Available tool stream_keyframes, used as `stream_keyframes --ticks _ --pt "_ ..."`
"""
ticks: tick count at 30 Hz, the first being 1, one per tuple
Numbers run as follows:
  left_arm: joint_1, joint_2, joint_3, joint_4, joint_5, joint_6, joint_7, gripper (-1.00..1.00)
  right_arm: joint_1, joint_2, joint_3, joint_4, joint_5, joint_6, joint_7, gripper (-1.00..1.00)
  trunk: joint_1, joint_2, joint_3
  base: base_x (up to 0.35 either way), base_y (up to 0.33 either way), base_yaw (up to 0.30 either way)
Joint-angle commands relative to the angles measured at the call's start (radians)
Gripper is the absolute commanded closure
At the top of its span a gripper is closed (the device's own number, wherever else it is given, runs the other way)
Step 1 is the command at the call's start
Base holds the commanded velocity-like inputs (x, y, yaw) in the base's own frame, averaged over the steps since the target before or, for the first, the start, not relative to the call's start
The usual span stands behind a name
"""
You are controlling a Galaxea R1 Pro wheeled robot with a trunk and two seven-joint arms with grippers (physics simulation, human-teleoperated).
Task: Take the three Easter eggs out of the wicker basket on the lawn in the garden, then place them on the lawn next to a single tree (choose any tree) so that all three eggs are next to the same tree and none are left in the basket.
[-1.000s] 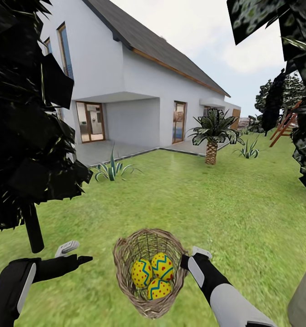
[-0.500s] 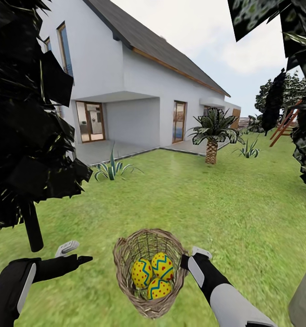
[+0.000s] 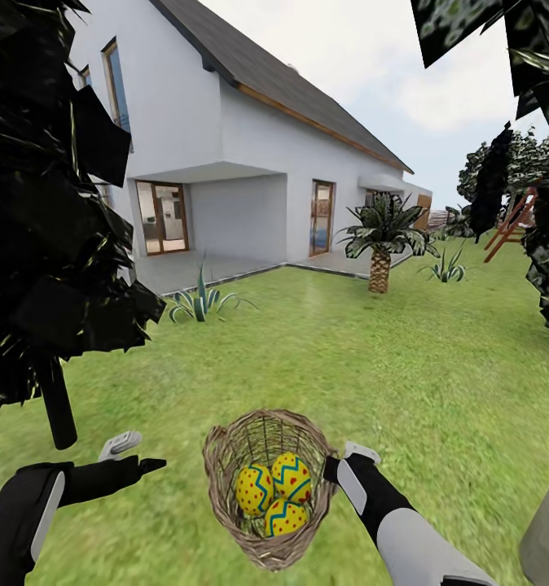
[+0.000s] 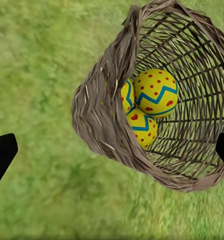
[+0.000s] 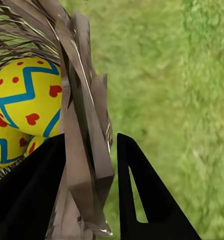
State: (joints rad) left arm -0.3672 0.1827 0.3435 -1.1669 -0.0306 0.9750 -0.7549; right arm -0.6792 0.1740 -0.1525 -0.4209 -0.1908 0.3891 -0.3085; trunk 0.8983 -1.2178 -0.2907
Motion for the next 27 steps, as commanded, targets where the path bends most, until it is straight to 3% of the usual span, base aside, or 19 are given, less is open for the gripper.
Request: stream_keyframes --ticks 1,27 --pt "-0.001 0.000 0.002 0.000 -0.003 0.007 -0.006 -1.00 -0.001 0.001 -0.001 -0.002 -0.010 0.002 -0.006 1.00 0.004 -0.008 -0.005 0.000 0.000 0.000" --pt "-0.001 0.000 0.000 0.000 -0.003 0.005 -0.006 -1.00 -0.001 0.001 -0.001 -0.002 -0.010 0.002 -0.006 1.00 0.104 -0.190 -0.086 0.000 0.000 0.000"
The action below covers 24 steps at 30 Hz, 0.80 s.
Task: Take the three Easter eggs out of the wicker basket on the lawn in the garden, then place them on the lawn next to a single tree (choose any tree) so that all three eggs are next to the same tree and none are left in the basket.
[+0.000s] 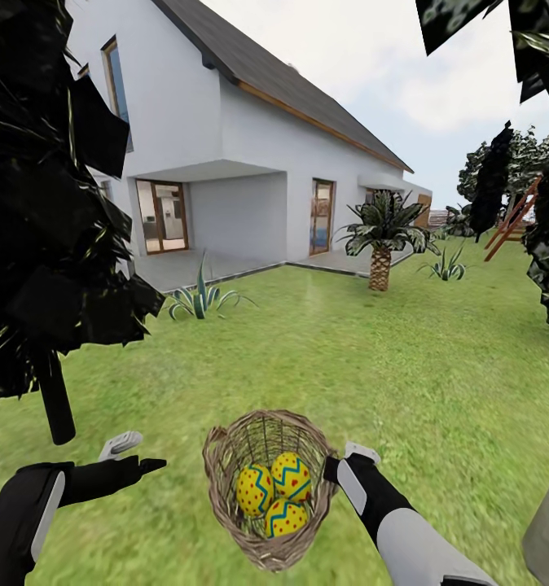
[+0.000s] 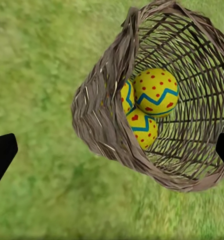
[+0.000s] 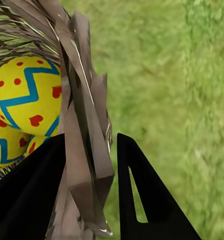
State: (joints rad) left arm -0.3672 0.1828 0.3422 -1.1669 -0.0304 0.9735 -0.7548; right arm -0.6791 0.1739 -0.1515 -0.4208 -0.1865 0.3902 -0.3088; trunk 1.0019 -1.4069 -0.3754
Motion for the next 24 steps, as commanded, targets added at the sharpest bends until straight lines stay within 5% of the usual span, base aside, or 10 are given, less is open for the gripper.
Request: stream_keyframes --ticks 1,24 --pt "-0.001 0.000 0.001 0.000 -0.003 0.007 -0.006 -1.00 -0.001 0.001 -0.001 -0.003 -0.014 0.001 -0.006 1.00 0.004 -0.008 -0.004 0.000 0.000 0.000" --pt "-0.001 -0.001 0.001 0.000 -0.002 0.007 -0.006 -1.00 -0.001 0.001 -0.002 -0.003 -0.014 0.001 -0.006 1.00 0.092 -0.169 -0.076 0.000 0.000 0.000"
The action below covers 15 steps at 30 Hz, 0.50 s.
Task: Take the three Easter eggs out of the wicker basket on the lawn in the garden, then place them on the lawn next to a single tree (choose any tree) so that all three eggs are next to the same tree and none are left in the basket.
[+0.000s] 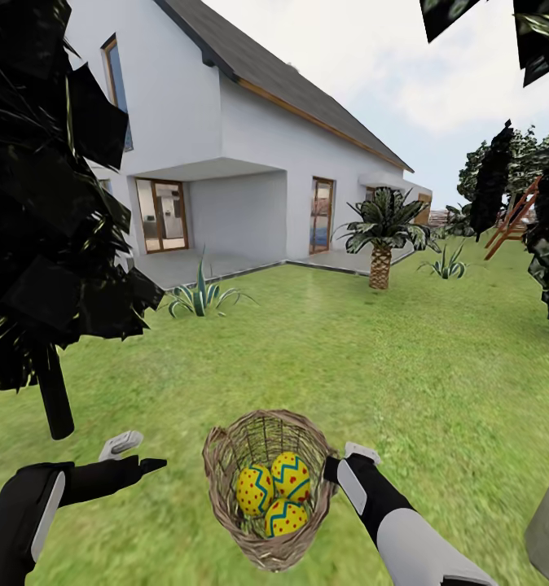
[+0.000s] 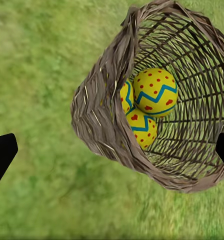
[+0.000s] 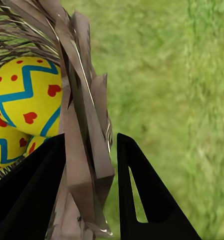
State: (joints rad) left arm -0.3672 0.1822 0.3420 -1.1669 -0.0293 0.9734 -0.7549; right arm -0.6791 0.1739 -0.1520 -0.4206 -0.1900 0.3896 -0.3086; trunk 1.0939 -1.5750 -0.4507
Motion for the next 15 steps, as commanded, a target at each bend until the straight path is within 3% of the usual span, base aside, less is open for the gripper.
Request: stream_keyframes --ticks 1,15 --pt "-0.001 0.000 0.002 0.000 -0.003 0.007 -0.006 -1.00 -0.001 0.001 -0.001 -0.003 -0.011 0.002 -0.006 1.00 0.004 -0.008 -0.004 0.000 0.000 0.000" --pt "-0.001 0.000 0.002 -0.001 -0.003 0.007 -0.007 -1.00 0.000 0.001 -0.001 -0.003 -0.011 0.002 -0.006 1.00 0.058 -0.106 -0.048 0.000 0.000 0.000"
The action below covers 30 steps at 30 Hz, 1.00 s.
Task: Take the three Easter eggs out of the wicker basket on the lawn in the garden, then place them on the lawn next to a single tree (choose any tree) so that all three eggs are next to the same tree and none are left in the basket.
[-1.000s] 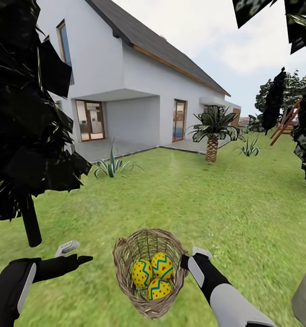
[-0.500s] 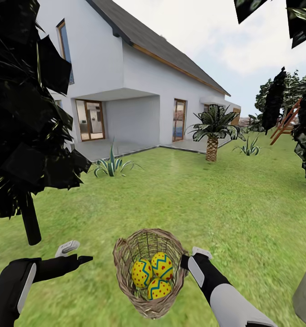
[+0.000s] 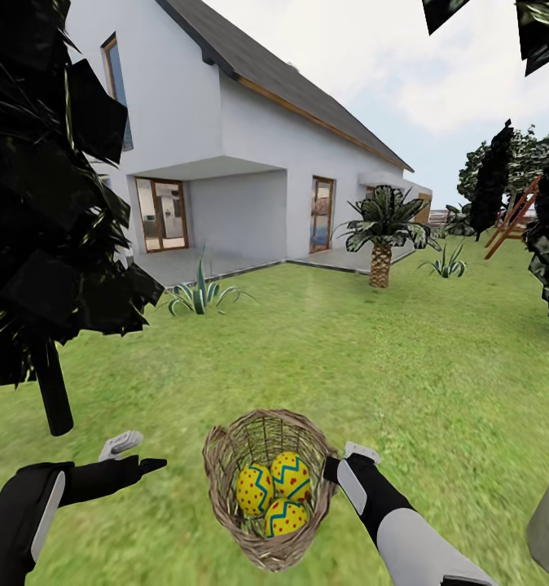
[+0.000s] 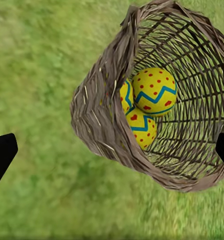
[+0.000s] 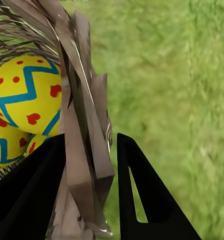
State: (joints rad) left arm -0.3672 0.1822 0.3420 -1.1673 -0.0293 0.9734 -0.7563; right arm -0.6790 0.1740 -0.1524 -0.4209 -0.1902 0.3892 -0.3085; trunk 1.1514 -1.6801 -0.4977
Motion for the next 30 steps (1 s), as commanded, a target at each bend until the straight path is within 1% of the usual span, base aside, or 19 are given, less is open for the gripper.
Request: stream_keyframes --ticks 1,30 --pt "-0.001 0.000 0.002 0.000 -0.003 0.007 -0.006 -1.00 -0.001 0.001 0.000 -0.003 -0.011 0.002 -0.006 1.00 0.004 -0.008 -0.004 0.000 0.000 0.000" --pt "-0.001 0.000 0.002 -0.001 -0.003 0.007 -0.006 -1.00 -0.001 0.001 -0.001 -0.003 -0.011 0.002 -0.006 1.00 0.115 -0.211 -0.095 0.000 0.000 0.000"
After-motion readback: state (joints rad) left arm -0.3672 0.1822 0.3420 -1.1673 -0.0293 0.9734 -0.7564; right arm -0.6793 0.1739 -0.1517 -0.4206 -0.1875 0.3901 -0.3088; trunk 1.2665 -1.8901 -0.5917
